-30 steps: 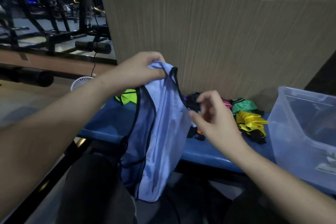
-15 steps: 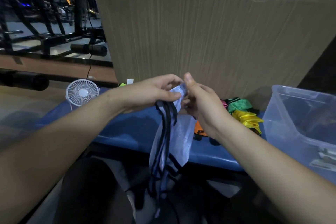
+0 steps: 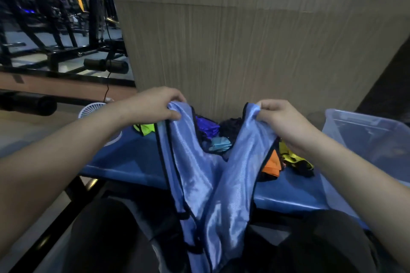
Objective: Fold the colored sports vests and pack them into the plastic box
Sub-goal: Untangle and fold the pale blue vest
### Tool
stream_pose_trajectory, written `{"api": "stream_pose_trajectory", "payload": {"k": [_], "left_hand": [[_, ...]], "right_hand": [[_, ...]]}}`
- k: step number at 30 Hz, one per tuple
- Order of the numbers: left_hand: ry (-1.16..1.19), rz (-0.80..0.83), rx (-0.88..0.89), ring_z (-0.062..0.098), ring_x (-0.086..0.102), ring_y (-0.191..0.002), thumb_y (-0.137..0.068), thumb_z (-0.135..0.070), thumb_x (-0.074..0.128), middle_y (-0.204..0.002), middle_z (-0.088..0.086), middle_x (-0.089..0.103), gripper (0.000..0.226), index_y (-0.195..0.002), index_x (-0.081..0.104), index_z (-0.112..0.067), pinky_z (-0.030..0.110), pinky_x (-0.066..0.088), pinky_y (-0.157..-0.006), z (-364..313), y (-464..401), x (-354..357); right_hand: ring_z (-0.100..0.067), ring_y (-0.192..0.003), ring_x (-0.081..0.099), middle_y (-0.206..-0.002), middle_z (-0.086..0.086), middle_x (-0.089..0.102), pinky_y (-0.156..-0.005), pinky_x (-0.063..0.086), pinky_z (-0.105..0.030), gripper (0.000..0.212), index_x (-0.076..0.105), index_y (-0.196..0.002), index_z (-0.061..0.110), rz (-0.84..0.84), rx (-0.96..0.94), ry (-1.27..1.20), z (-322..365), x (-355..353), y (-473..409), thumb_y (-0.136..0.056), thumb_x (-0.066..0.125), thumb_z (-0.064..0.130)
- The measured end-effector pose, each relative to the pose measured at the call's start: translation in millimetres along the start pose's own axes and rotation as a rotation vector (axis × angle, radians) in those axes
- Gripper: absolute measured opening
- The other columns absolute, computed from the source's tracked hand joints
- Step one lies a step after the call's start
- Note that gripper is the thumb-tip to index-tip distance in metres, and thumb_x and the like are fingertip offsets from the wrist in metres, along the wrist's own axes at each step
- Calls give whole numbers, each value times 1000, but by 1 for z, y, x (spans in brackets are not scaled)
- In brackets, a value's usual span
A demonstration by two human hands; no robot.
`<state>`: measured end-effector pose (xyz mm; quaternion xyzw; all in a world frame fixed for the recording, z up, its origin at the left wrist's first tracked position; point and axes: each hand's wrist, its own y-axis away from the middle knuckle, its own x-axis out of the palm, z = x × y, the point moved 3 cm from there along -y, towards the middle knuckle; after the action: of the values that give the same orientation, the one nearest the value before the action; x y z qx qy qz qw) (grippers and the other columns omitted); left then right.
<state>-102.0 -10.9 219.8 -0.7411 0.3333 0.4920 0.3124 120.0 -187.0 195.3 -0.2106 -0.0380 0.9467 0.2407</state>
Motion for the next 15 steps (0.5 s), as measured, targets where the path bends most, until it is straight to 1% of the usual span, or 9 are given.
{"api": "stream_pose_trajectory", "payload": {"k": [3, 4, 6, 8, 10, 11, 12, 14, 15], "left_hand": [[-178, 32, -54, 26, 61, -109, -90, -18, 70, -117, 6, 67, 34, -122, 64, -13, 36, 49, -91, 10, -5, -4], [-231, 33, -76, 29, 62, -108, -90, -21, 70, -116, 9, 67, 34, -121, 64, -10, 37, 49, -89, 13, -6, -4], [-297, 15, -142, 34, 62, -106, -92, -38, 67, -113, 15, 68, 40, -116, 65, -6, 38, 50, -85, 22, -9, -8], [-319, -16, -247, 34, 63, -102, -91, -59, 59, -108, 17, 68, 56, -109, 67, -7, 35, 49, -80, 31, -8, -15], [-349, -25, -304, 34, 62, -96, -88, -67, 57, -101, 18, 67, 63, -99, 67, -5, 37, 50, -78, 37, -6, -24], [-356, -26, -308, 33, 62, -90, -88, -63, 60, -97, 18, 67, 59, -90, 64, -4, 37, 51, -77, 37, -5, -29], [-358, -32, -296, 32, 59, -83, -90, -56, 63, -90, 18, 66, 52, -81, 60, -5, 37, 50, -72, 33, -2, -35], [-333, -58, -252, 26, 52, -68, -92, -39, 68, -72, 11, 58, 41, -66, 52, -11, 31, 39, -56, 22, 2, -45], [-296, -81, -219, 22, 50, -65, -92, -33, 69, -68, 6, 56, 37, -65, 51, -16, 30, 33, -53, 16, 3, -50]], "right_hand": [[-15, -61, 40, -61, -2, 45, -62, 29, -33, 22, 52, -65, 10, -58, -69, 270, 0, -21, -5, -84, 49, 1], [-12, -58, 37, -58, 3, 42, -59, 27, -32, 23, 48, -63, 11, -73, -80, 338, 1, -27, -5, -84, 49, 1], [-10, -52, 32, -54, 9, 37, -53, 24, -31, 28, 39, -62, 14, -103, -104, 456, 4, -35, -4, -86, 49, 2], [-15, -54, 33, -58, 3, 38, -52, 25, -35, 30, 34, -64, 16, -141, -126, 565, 10, -43, -1, -87, 49, 4], [-22, -60, 40, -63, -8, 46, -53, 30, -35, 25, 36, -67, 14, -159, -144, 640, 18, -51, 1, -85, 52, 7], [-25, -62, 44, -66, -12, 51, -54, 34, -35, 22, 39, -69, 13, -155, -144, 662, 21, -55, 2, -85, 54, 9], [-27, -64, 48, -70, -15, 55, -56, 38, -36, 18, 44, -71, 13, -143, -144, 674, 25, -59, 4, -84, 56, 12], [-28, -69, 56, -75, -15, 61, -63, 45, -39, 14, 54, -78, 12, -115, -155, 693, 32, -64, 7, -86, 61, 20], [-27, -71, 58, -75, -13, 62, -65, 47, -40, 17, 56, -79, 12, -108, -167, 699, 35, -66, 9, -88, 63, 24]]}}
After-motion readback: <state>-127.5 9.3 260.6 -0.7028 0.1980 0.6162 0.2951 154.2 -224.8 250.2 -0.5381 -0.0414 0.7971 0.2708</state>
